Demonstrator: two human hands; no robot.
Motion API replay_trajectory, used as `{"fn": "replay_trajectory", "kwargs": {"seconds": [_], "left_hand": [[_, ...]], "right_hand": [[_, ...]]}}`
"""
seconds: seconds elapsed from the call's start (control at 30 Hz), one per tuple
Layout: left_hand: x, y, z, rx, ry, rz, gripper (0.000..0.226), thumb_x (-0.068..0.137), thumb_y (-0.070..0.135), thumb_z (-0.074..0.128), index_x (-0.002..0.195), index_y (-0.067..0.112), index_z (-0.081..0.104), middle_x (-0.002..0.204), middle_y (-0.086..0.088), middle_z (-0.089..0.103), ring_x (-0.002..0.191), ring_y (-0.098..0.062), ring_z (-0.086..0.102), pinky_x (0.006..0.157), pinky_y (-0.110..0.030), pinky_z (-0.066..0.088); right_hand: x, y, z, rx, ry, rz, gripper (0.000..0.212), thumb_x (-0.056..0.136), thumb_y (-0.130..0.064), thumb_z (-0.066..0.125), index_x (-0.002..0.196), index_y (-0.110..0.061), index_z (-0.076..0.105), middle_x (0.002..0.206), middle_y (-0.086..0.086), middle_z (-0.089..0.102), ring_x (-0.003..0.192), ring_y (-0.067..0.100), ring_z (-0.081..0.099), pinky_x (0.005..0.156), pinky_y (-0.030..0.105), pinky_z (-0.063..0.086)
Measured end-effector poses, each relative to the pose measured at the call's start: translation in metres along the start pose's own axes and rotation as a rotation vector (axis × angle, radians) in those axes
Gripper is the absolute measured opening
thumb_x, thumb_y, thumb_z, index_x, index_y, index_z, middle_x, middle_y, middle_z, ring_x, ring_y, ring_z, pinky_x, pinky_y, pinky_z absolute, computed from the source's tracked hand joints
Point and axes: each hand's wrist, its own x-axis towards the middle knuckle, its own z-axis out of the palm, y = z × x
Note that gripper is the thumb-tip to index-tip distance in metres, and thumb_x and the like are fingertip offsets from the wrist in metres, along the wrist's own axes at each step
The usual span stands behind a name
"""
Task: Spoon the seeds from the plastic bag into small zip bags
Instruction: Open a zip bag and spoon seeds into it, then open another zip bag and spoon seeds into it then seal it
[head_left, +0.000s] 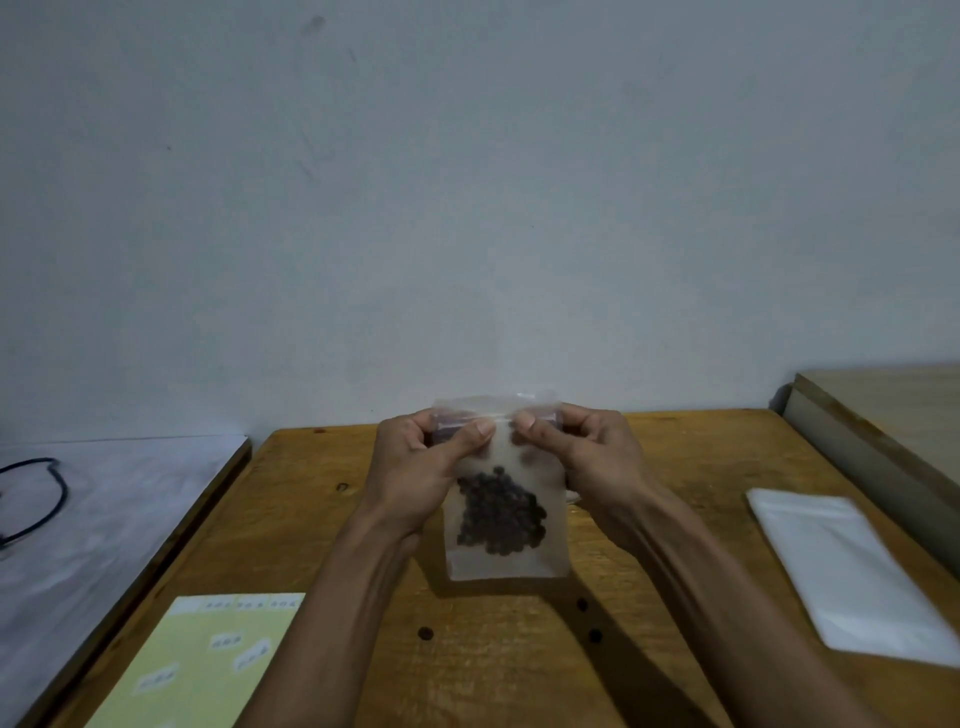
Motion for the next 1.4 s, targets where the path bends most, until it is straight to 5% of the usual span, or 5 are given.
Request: {"fn": "replay_trajectory", "kwargs": {"seconds": [0.6,0.7,0.9,1.17,1.4], "left_hand": [[-0.079,-0.029,-0.105,0.438,-0.152,-0.404,0.026,0.090,0.016,0.073,0.099,-0.007,0.073,0.100,-0.026,0.074,0.083,-0.027,0.069,0.070,-0.043,0.058],[-0.075,-0.045,-0.112,0.547,-0.067,-0.364,0.028,0.089,0.020,0.076,0.088,-0.008,0.071,0.086,-0.023,0.070,0.076,-0.027,0.063,0.066,-0.039,0.053],[-0.052,-0.065,-0.104,0.903,-0.001,-0.242,0.027,0.081,0.027,0.082,0.067,0.013,0.065,0.058,0.003,0.055,0.057,-0.015,0.052,0.060,-0.030,0.042],[-0.045,-0.067,-0.083,1.069,0.078,-0.179,0.050,0.081,0.041,0.081,0.121,0.017,0.065,0.117,-0.006,0.070,0.106,-0.023,0.066,0.090,-0.035,0.054],[-0.026,-0.035,0.011,0.814,0.027,0.146,0.038,0.084,0.032,0.080,0.118,0.019,0.070,0.096,0.007,0.069,0.078,-0.003,0.062,0.072,-0.024,0.052]], "right_hand": [[-0.090,0.055,0.055,-0.047,-0.137,0.376,0.012,0.089,-0.010,0.071,0.100,-0.006,0.069,0.095,0.016,0.072,0.068,0.016,0.073,0.056,0.028,0.059],[-0.079,0.084,0.071,-0.121,-0.044,0.374,0.010,0.087,-0.016,0.072,0.097,-0.014,0.069,0.100,0.015,0.071,0.083,0.028,0.075,0.071,0.048,0.064],[-0.058,0.096,0.080,-0.680,0.051,0.119,0.011,0.089,-0.025,0.070,0.098,-0.024,0.064,0.093,-0.003,0.069,0.080,0.012,0.069,0.073,0.035,0.063],[-0.051,0.098,0.066,-0.809,0.095,0.040,0.057,0.085,-0.040,0.073,0.137,-0.026,0.053,0.136,-0.001,0.058,0.121,0.016,0.057,0.098,0.042,0.054],[-0.052,0.053,-0.011,-0.741,0.327,-0.104,0.042,0.090,-0.040,0.070,0.129,-0.026,0.064,0.110,-0.009,0.066,0.081,-0.002,0.059,0.060,0.012,0.042]]}}
